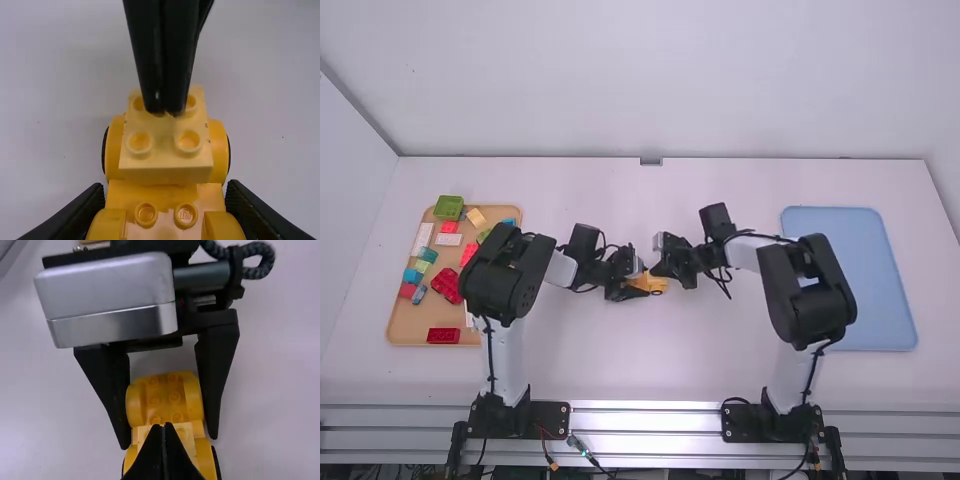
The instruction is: Assemble lego blocks to make yellow taxi
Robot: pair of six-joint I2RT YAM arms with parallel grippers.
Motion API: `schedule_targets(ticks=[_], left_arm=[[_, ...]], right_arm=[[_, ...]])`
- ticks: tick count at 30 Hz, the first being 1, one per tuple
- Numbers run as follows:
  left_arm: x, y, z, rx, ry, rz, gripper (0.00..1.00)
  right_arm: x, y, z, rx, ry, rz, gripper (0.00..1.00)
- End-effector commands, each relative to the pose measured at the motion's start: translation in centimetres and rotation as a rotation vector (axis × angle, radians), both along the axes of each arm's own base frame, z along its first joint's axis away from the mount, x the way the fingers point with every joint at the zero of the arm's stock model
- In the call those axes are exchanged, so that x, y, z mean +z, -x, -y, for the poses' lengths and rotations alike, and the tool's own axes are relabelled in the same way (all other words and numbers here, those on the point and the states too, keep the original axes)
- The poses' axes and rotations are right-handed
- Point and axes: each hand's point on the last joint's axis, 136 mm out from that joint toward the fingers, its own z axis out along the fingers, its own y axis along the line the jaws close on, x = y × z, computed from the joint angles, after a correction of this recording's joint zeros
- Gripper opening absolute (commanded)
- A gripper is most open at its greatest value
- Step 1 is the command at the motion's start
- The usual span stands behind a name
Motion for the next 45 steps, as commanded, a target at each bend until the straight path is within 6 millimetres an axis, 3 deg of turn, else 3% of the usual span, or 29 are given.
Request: schedule_targets(ticks=[1,10,24,32,39,45], left_arm=[[-0.6,0.4,-0.1,-0.009,0.01,-0.022,0.55],[-0.6,0.4,-0.1,-0.009,0.01,-0.023,0.54],[-0.6,0.4,-0.1,-0.01,0.01,-0.023,0.53],[-0.5,0.4,-0.1,-0.01,0.01,-0.023,0.53],[-0.6,0.4,-0.1,-0.009,0.01,-0.023,0.53],[-0.5,0.4,-0.1,-0.01,0.011,-0.021,0.52]], right_arm=[[-0.7,0.3,0.3,-0.007,0.037,0.002,0.0],[-1.8,0.5,1.3,-0.064,0.026,-0.024,0.0],[-2.7,1.7,0.4,-0.033,0.062,-0.012,0.0],[-2.9,1.1,0.9,-0.065,0.062,-0.029,0.0],[-4.8,1.2,0.5,-0.081,0.074,-0.077,0.0],[-5.8,1.1,1.5,-0.112,0.134,-0.089,0.0]])
